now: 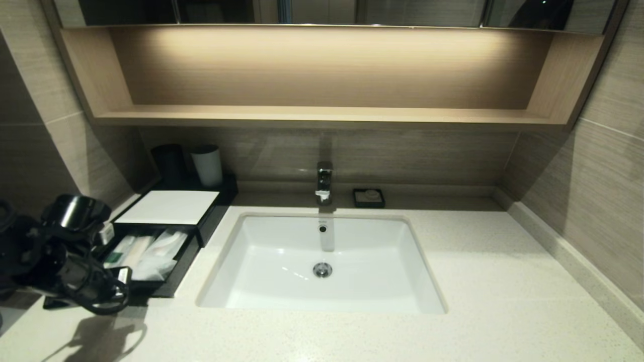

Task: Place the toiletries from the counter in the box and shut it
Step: Close the drawer

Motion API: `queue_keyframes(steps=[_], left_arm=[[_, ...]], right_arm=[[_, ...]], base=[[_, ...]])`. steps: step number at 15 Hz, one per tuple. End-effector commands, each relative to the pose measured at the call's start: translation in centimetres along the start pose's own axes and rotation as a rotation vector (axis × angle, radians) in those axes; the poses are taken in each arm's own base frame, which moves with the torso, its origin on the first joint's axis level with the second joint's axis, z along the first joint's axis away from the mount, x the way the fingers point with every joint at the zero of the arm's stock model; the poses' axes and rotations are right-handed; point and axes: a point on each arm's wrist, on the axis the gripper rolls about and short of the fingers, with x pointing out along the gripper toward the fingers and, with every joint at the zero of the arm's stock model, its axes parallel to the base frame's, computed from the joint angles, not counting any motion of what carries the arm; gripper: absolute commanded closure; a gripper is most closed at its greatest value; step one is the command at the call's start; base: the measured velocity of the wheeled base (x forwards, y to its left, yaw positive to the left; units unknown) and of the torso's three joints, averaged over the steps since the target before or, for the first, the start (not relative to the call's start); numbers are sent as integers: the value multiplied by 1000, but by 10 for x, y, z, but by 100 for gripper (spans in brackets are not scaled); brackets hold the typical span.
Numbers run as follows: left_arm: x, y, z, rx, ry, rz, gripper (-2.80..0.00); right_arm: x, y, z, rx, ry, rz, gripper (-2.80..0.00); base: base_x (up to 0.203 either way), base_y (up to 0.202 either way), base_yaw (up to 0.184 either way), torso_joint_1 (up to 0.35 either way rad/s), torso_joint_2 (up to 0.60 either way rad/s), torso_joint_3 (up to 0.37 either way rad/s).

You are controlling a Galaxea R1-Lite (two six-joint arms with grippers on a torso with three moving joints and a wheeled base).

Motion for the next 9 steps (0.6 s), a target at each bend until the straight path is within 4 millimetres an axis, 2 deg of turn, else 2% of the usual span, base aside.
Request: queue_keyframes(steps=[1, 9], left_arm=[[4, -1, 5, -1, 2, 2, 0], [14, -3, 12, -4, -10, 2, 0]], right_arm=[[0, 0, 0, 0, -1, 0, 0], [0, 0, 0, 0, -2, 0, 0]], base=[[0, 0, 0, 0, 0, 0], [0, 0, 0, 0, 0, 0]])
